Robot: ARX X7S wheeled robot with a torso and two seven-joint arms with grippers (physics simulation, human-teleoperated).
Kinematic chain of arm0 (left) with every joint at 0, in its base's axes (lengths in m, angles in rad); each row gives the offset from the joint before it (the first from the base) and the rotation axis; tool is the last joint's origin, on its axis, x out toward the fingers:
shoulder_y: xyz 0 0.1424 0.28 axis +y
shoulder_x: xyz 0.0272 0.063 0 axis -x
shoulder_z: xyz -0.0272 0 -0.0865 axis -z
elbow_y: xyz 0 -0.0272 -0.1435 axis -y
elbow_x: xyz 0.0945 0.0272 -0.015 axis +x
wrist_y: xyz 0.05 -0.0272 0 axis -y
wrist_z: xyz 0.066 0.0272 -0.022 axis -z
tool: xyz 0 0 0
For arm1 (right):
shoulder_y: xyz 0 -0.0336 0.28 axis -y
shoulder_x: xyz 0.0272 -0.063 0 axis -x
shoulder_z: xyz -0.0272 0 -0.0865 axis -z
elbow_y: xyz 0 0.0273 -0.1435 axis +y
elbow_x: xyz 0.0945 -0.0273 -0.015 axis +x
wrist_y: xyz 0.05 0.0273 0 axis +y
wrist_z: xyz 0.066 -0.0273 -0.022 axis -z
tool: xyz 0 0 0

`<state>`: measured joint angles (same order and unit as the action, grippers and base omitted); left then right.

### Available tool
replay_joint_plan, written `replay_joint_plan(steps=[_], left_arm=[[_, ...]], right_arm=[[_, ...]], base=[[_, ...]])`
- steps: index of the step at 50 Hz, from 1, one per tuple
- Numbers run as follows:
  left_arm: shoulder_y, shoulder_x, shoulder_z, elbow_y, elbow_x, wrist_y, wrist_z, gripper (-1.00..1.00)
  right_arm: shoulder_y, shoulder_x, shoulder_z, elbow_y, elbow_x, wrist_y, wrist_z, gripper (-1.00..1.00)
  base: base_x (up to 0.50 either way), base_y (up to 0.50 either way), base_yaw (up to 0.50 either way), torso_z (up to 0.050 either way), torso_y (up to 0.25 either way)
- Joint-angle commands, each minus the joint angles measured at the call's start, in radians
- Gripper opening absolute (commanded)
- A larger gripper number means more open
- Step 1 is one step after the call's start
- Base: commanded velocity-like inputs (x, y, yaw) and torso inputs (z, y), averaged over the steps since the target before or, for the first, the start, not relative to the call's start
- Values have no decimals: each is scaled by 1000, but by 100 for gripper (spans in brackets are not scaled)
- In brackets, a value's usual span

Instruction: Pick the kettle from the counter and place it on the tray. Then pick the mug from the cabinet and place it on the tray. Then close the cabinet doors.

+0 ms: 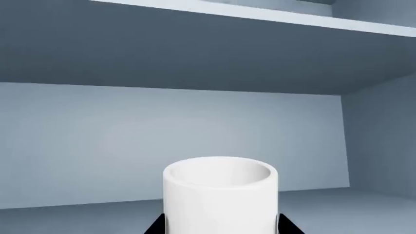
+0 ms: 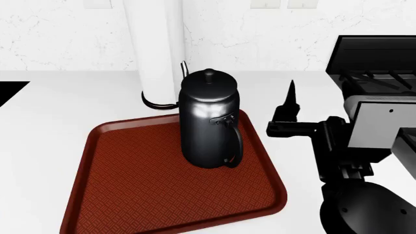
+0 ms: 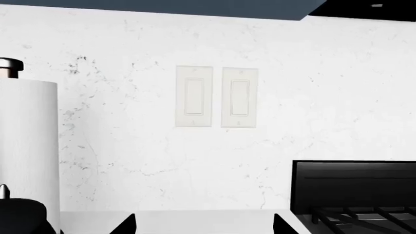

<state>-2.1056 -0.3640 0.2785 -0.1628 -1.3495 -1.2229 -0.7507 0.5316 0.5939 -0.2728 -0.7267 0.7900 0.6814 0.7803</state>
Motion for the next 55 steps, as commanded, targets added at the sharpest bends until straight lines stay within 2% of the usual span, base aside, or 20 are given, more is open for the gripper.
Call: replay_joint_plan(steps=[1,10,15,19,24,33,44,55], left_arm=[[6,-64,-115,146,-248,-126,-253,-100],[44,-127,-137,242,-525,-143,-501,-100],[111,-184,-122,319,-690,-102,-625,-100],[206,-236,-128,399,-768,-68,-680,-100],[321,-256,-171,472,-739,-69,-657,-100],[527,-243,-239,562,-585,-111,-551,-100],[691,-241,-296,621,-452,-125,-440,-100],[845,-201,-308,666,-256,-108,-284,-100]], right_arm=[[4,1,-11,4,-10,-2,-6,100],[8,7,-11,-1,-8,3,0,100],[8,12,-6,-10,-7,7,9,100],[12,15,8,-22,-1,11,25,100],[26,21,17,-42,5,23,43,100],[56,38,29,-78,36,70,80,100],[72,36,12,-73,15,71,81,100],[117,41,64,-82,56,87,118,100]], base=[[0,0,0,0,0],[0,0,0,0,0],[0,0,0,0,0],[0,0,0,0,0],[0,0,0,0,0],[0,0,0,0,0],[0,0,0,0,0],[0,0,0,0,0]])
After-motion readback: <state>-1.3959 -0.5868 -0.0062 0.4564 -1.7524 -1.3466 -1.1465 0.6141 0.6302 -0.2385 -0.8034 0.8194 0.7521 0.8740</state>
